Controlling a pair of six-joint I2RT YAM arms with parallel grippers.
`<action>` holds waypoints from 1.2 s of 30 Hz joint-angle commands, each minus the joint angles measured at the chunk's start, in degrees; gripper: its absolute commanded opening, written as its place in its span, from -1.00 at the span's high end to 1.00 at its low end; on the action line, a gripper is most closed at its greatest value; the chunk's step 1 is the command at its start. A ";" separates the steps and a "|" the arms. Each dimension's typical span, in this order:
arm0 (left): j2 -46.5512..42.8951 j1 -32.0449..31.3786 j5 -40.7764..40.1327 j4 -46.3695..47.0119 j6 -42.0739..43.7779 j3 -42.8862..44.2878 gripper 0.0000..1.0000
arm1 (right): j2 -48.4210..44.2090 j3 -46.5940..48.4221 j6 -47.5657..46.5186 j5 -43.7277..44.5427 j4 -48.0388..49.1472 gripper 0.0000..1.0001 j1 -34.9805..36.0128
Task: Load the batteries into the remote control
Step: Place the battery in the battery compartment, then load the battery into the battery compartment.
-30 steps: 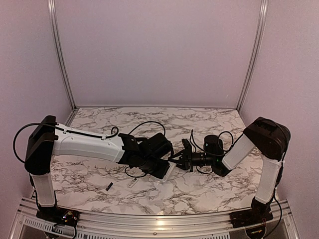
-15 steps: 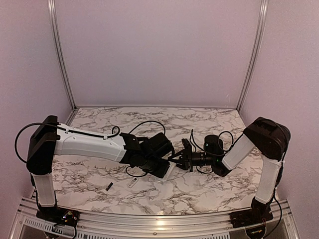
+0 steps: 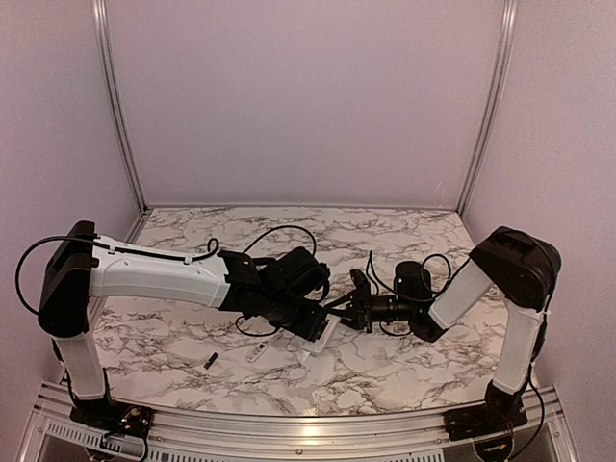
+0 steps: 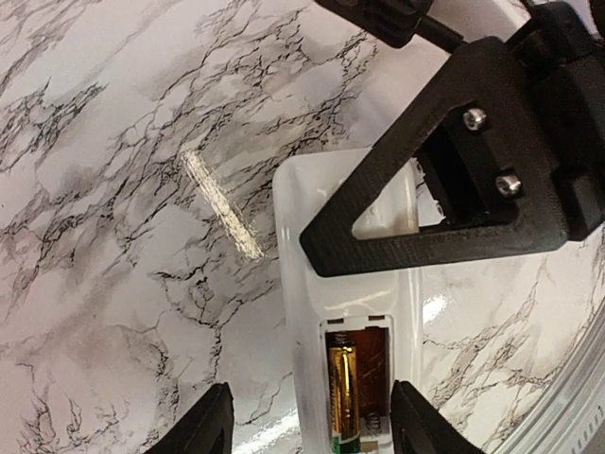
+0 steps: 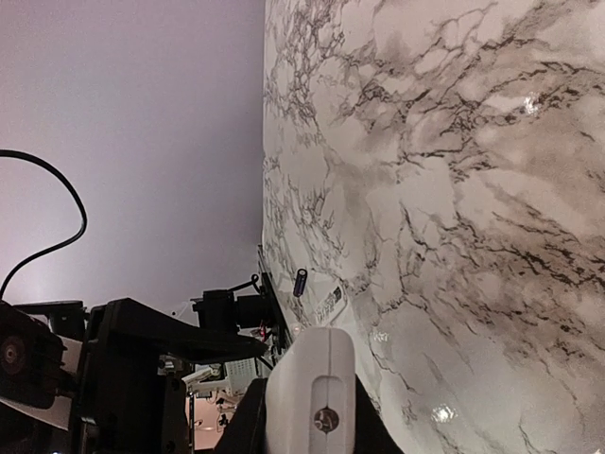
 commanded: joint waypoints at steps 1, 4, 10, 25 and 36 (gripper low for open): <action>-7.83 0.01 0.55 5.35 2.60 -2.60 -0.24 | 0.23 0.25 -0.34 -0.17 2.06 1.00 0.68; -12.27 0.07 0.99 8.14 7.59 -5.93 -0.26 | 0.01 0.85 -1.03 -1.25 1.20 1.00 0.71; -24.81 -0.07 7.86 22.72 22.21 -20.97 -0.16 | -1.79 1.98 -3.77 -4.58 -3.38 1.00 0.68; -29.19 -2.07 19.27 24.44 55.14 -30.09 0.22 | -5.36 5.79 -14.44 -12.45 -19.42 1.00 1.06; -23.90 -5.40 17.82 23.64 60.58 -28.08 0.38 | -4.88 8.47 -16.63 -14.63 -22.30 1.00 3.77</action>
